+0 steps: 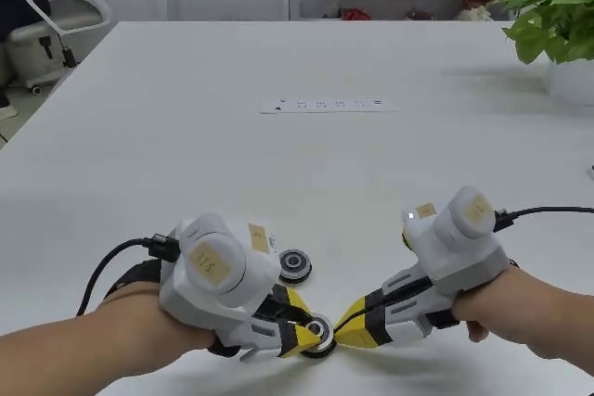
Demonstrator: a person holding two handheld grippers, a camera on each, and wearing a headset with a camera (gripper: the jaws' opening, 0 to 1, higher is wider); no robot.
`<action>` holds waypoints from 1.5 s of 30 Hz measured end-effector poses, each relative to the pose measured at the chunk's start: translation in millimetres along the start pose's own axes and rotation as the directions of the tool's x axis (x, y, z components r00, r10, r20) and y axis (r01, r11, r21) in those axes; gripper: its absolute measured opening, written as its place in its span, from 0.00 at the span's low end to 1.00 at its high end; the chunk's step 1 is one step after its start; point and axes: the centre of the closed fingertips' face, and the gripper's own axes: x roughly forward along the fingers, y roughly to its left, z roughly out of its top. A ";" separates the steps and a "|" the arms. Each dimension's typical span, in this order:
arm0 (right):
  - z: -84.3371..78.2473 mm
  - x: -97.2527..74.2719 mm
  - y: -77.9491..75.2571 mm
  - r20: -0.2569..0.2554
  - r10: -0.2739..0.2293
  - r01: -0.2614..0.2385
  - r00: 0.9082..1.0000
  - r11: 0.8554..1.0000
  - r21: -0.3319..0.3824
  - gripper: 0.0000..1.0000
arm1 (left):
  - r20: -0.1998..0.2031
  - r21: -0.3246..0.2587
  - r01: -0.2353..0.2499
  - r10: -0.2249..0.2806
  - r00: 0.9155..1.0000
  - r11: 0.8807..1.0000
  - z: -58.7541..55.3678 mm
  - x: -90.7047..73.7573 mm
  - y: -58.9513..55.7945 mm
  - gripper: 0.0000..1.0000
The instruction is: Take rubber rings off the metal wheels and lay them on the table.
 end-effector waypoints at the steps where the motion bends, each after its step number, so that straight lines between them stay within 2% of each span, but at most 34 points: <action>1: 1.3 -1.0 1.6 0.015 0.008 -0.008 1.000 1.000 0.030 0.00 | 0.000 0.001 -0.001 0.001 1.000 1.000 -0.1 0.0 0.2 0.13; 12: 2.9 -2.1 -2.3 0.051 0.000 -0.008 0.999 0.988 0.151 0.00 | -0.007 0.001 -0.008 0.008 1.000 1.000 0.0 0.2 0.2 0.13; 14: 5.6 -3.3 -3.8 0.075 -0.005 -0.009 0.997 0.984 0.179 0.00 | -0.008 0.001 -0.009 0.009 1.000 1.000 -0.1 0.3 0.4 0.13; 15: 11.2 -3.6 -2.0 0.111 0.003 -0.026 0.994 0.977 0.211 0.00 | -0.008 0.000 -0.010 0.010 1.000 1.000 0.0 0.3 0.4 0.13; 16: 8.6 -4.8 -4.3 0.098 -0.001 -0.020 0.995 0.977 0.214 0.00 | -0.009 0.001 -0.012 0.012 1.000 1.000 0.0 0.3 0.5 0.13; 19: 8.5 -3.8 -4.4 0.101 -0.004 -0.019 0.995 0.974 0.226 0.00 | -0.010 0.000 -0.015 0.015 1.000 1.000 -0.1 0.0 1.0 0.13; 22: 13.2 -5.1 -3.4 0.136 0.003 -0.039 0.991 0.964 0.264 0.00 | -0.017 -0.003 -0.021 0.021 1.000 1.000 0.2 0.0 1.8 0.12; 31: 15.2 -3.3 -0.6 0.130 0.006 -0.040 0.991 0.965 0.260 0.00 | -0.024 -0.014 -0.027 0.027 0.999 1.000 -0.3 -0.1 1.7 0.12; 41: 20.4 0.5 6.6 0.134 0.030 -0.063 0.990 0.968 0.243 0.00 | -0.027 -0.012 -0.032 0.032 0.999 0.999 -0.2 0.1 0.9 0.12; 42: 24.2 1.7 12.5 0.152 0.059 -0.095 0.987 0.966 0.242 0.00 | -0.025 -0.013 -0.032 0.032 0.999 0.999 -0.1 0.4 0.7 0.12; 43: 35.0 3.1 21.4 0.206 0.099 -0.149 0.974 0.958 0.243 0.00 | -0.023 -0.013 -0.033 0.032 0.999 0.999 0.3 0.9 0.5 0.12; 44: 40.8 4.7 30.5 0.220 0.137 -0.191 0.966 0.950 0.248 0.00 | -0.024 -0.012 -0.036 0.036 0.999 0.999 0.6 1.2 0.8 0.12; 45: 34.4 7.0 17.9 0.139 0.060 -0.080 0.988 0.987 0.140 0.00 | -0.027 -0.004 -0.034 0.034 0.999 0.999 0.6 1.1 0.6 0.12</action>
